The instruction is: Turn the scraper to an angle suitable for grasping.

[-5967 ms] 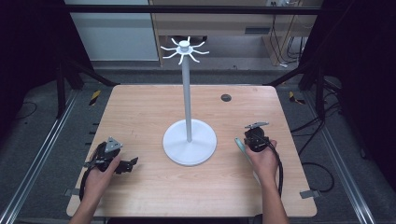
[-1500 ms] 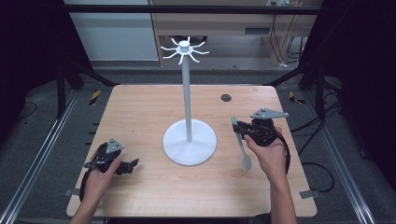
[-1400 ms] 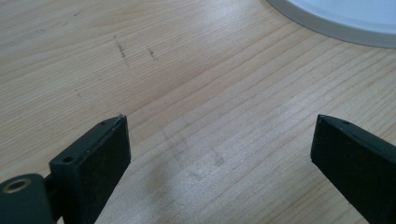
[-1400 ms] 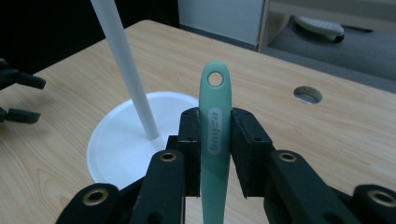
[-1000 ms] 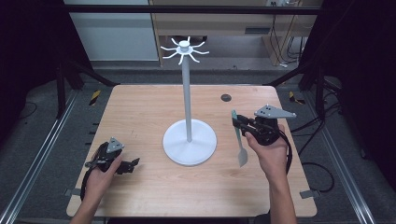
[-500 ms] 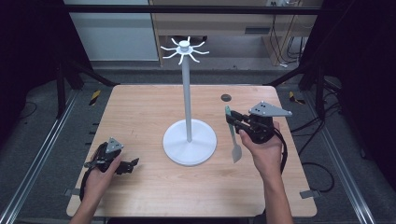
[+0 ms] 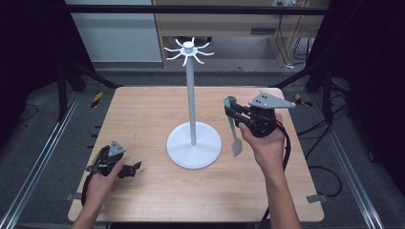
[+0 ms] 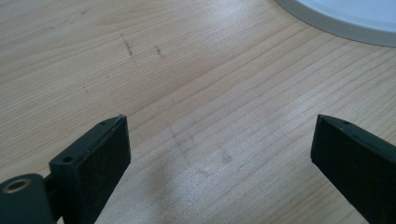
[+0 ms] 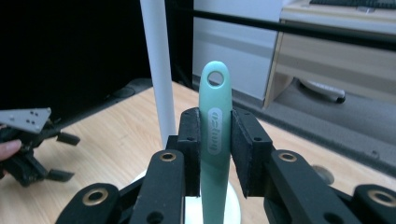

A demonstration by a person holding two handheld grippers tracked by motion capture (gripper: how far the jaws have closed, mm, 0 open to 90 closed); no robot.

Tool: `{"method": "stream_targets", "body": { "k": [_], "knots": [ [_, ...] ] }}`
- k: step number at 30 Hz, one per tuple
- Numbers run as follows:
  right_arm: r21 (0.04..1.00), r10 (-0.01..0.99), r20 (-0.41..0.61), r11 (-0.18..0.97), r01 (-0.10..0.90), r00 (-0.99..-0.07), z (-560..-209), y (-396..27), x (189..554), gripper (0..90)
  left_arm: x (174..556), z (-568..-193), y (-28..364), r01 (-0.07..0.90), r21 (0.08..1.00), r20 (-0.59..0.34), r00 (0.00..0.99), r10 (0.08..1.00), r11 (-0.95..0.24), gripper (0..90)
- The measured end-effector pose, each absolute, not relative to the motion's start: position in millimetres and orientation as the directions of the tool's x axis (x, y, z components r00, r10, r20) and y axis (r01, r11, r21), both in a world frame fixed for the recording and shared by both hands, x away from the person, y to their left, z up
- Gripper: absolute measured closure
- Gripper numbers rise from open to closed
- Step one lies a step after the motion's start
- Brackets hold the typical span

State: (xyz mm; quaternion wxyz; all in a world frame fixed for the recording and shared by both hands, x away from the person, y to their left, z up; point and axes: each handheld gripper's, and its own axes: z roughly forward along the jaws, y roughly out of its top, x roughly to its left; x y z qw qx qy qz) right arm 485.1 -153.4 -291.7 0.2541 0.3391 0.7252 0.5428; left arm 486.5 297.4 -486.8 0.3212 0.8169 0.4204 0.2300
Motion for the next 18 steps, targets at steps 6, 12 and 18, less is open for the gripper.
{"method": "stream_targets", "body": {
  "k": [6,12,18],
  "knots": [
    [0.972,0.769,-0.008,0.157,0.177,-0.639,-268.4,-146.5,484.3,74.3,485.3,-486.8,295.9,0.536,0.716,0.109,0.546,0.831,-0.447,4.5],
    [0.978,0.768,-0.018,0.147,0.15,-0.64,-252.9,-141.7,482.7,74.3,485.4,-487.4,296.5,0.539,0.715,0.107,0.544,0.832,-0.445,4.5],
    [0.983,0.768,-0.02,0.134,0.13,-0.64,-242.1,-134.3,482.6,74.3,485.2,-487.5,297.3,0.539,0.72,0.106,0.538,0.836,-0.437,4.5]
  ]
}}
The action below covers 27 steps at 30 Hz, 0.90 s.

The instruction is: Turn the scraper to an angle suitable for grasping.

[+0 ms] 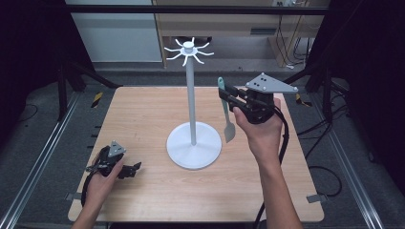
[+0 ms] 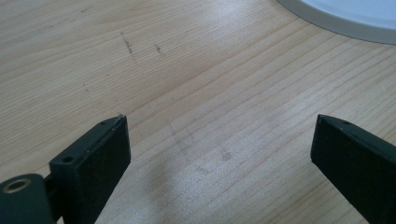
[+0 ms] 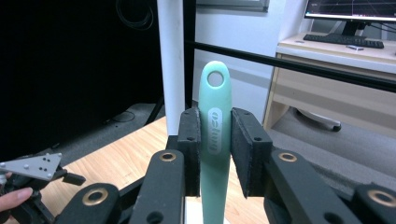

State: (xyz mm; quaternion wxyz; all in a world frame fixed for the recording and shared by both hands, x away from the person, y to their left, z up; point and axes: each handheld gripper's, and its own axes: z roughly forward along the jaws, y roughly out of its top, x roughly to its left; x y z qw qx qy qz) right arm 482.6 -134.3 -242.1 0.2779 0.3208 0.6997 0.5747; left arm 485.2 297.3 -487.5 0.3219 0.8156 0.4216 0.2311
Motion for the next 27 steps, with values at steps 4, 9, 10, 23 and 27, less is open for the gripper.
{"method": "stream_targets", "body": {
  "k": [4,9,10,23,27],
  "knots": [
    [0.985,0.765,-0.025,0.13,0.117,-0.643,-236.9,-130.0,481.5,74.3,484.9,-487.3,297.2,0.539,0.717,0.108,0.54,0.835,-0.441,4.5],
    [0.987,0.764,-0.015,0.114,0.111,-0.645,-232.8,-126.6,479.3,74.3,485.1,-487.2,297.3,0.539,0.718,0.109,0.539,0.835,-0.441,4.5],
    [0.987,0.764,-0.015,0.114,0.111,-0.645,-232.8,-126.6,479.3,74.3,485.1,-487.4,297.3,0.539,0.719,0.107,0.538,0.836,-0.439,4.5],
    [0.992,0.761,-0.013,0.093,0.089,-0.648,-228.0,-121.6,475.5,74.3,485.6,-487.3,298.0,0.54,0.717,0.11,0.538,0.836,-0.441,4.6],
    [0.993,0.758,-0.021,0.093,0.076,-0.652,-223.4,-118.5,473.3,74.3,485.7,-487.1,298.3,0.54,0.718,0.106,0.538,0.836,-0.439,4.6]
  ]
}}
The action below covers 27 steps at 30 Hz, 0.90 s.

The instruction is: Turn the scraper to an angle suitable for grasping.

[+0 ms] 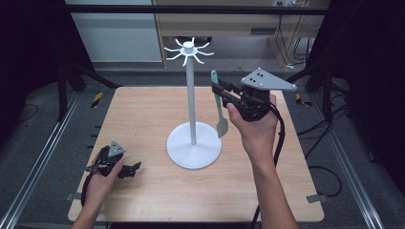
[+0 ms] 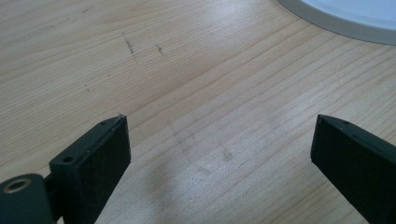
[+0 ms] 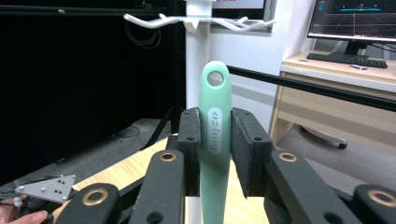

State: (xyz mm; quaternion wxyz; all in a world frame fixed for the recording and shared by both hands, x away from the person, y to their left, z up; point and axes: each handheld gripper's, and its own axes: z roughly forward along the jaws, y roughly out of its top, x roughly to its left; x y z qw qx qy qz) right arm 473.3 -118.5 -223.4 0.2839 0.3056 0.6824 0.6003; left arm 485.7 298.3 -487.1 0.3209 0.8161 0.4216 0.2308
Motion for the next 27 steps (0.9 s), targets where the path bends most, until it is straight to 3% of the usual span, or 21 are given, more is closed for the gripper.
{"method": "stream_targets", "body": {
  "k": [27],
  "knots": [
    [0.994,0.753,-0.054,0.103,0.037,-0.656,-199.7,-101.5,471.2,74.2,484.7,-486.7,297.6,0.534,0.721,0.104,0.545,0.832,-0.44,4.7]
  ]
}}
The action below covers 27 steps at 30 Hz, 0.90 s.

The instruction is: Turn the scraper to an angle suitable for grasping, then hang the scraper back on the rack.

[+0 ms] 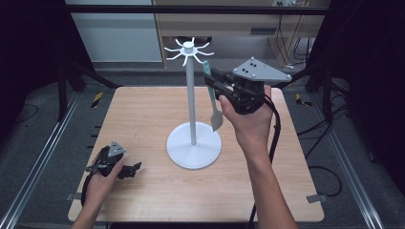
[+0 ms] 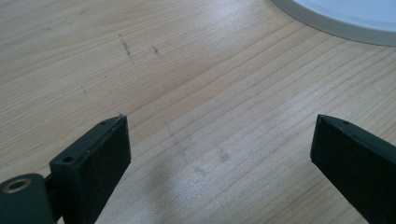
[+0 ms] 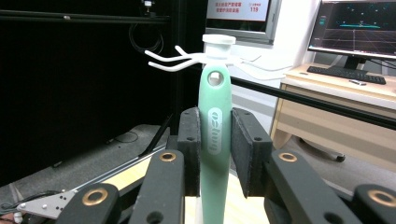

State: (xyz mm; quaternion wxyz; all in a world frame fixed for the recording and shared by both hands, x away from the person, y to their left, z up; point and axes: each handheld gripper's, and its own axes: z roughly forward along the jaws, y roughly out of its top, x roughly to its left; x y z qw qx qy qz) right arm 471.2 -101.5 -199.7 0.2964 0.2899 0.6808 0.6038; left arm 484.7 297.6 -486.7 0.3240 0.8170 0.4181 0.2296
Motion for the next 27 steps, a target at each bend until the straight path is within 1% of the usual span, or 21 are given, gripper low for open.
{"method": "stream_targets", "body": {
  "k": [5,16,27],
  "knots": [
    [0.993,0.756,-0.064,0.116,0.037,-0.651,-198.3,-100.0,473.8,74.2,484.8,-486.2,297.5,0.535,0.72,0.11,0.541,0.834,-0.442,4.5],
    [0.991,0.74,-0.057,0.121,0.049,-0.67,-199.5,-93.1,478.7,74.1,484.3,-486.0,297.9,0.536,0.718,0.112,0.542,0.833,-0.445,4.6],
    [0.991,0.744,-0.056,0.124,0.056,-0.665,-200.0,-91.6,480.6,74.1,484.3,-486.3,297.5,0.536,0.718,0.111,0.542,0.833,-0.444,4.5]
  ]
}}
